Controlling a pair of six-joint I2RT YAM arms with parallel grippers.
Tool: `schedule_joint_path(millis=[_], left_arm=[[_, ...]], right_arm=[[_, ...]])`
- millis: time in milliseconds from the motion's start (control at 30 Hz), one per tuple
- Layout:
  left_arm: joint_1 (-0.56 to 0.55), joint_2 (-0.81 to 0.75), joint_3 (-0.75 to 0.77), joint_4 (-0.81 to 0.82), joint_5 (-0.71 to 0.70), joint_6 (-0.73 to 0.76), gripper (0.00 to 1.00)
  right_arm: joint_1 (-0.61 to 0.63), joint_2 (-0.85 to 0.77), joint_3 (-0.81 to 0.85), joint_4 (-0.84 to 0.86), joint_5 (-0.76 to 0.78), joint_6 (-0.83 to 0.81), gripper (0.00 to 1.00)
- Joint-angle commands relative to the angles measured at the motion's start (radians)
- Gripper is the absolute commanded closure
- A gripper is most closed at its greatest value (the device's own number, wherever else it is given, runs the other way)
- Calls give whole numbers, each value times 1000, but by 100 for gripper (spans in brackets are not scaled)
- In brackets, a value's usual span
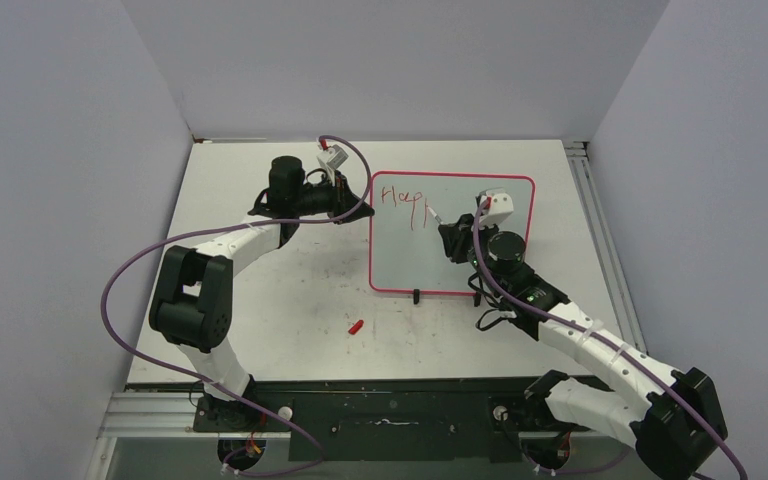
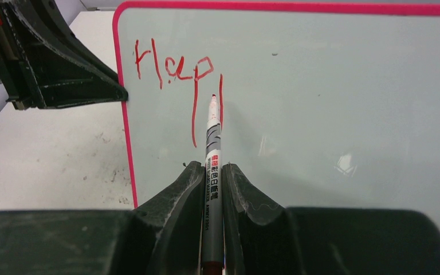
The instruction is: Write a sentence on the whiteboard
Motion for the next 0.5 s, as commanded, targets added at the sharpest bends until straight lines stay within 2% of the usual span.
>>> schedule_joint_path(millis=[0,467], left_arm=[[11,-48,13,31,8,26,100],[10,-44,13,30,9,29,100]], right_arm=[[-6,35,46,131,24,-3,95],[-44,88,41,198,15,-18,95]])
